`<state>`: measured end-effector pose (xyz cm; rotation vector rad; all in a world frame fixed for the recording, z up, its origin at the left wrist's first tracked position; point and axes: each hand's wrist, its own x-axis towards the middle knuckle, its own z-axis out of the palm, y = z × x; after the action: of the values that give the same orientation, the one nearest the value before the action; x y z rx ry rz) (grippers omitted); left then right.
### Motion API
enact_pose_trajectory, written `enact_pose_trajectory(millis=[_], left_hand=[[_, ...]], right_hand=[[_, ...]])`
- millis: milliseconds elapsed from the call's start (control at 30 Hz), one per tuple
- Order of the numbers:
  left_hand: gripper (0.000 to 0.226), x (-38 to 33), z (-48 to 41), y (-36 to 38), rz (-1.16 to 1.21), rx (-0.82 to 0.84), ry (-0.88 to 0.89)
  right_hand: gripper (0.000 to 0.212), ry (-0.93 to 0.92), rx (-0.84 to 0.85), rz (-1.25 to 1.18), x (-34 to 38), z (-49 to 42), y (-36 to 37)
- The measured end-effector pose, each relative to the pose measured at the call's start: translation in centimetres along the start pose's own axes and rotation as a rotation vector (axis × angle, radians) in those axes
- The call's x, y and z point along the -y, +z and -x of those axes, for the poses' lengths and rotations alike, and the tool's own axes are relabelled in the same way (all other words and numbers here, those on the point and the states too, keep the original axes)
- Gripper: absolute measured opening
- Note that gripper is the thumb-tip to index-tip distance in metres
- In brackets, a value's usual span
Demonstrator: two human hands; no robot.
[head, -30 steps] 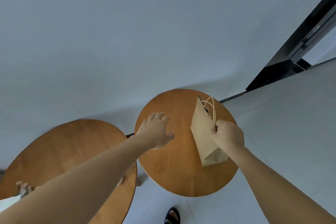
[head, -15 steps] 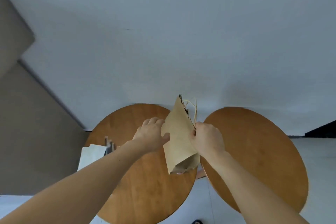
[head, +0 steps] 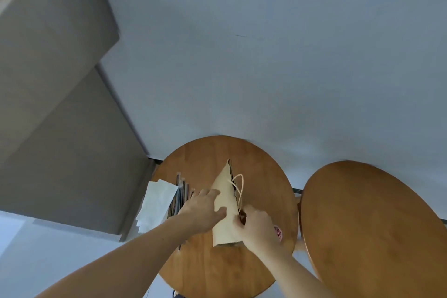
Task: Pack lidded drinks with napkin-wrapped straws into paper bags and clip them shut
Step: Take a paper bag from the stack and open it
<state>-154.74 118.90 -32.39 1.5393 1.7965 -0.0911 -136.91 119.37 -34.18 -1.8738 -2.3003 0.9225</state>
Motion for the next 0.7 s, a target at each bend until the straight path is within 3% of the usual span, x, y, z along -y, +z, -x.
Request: enact_pose_trajectory(millis=[100, 200, 333, 467, 600, 700], left_hand=[[0.071, 0.0, 0.0, 0.6, 0.007, 0.017, -0.016], [0.079, -0.6, -0.3, 0.6, -0.001, 0.016, -0.04], [0.085, -1.9, -1.0, 0.5, 0.044, 0.012, -0.092], [0.086, -2.7, -1.6, 0.8, 0.091, -0.045, -0.128], [0.077, -2.0, -1.8, 0.9, 0.062, -0.096, -0.151], [0.05, -1.1, -2.1, 0.7, 0.104, -0.067, -0.164]], right_hand=[[0.041, -0.006, 0.157, -0.231, -1.2, 0.0, -0.5], [0.051, -0.022, 0.173, -0.2, -2.6, -0.8, -1.3], [0.035, -0.053, 0.252, -0.433, -3.0, -2.2, -1.5], [0.042, 0.059, 0.296, -0.692, -3.8, -2.8, -1.7], [0.048, 0.2, 0.331, -0.836, -5.0, -3.1, -1.7], [0.03, 0.208, 0.315, -0.773, -5.2, -3.7, -1.8]])
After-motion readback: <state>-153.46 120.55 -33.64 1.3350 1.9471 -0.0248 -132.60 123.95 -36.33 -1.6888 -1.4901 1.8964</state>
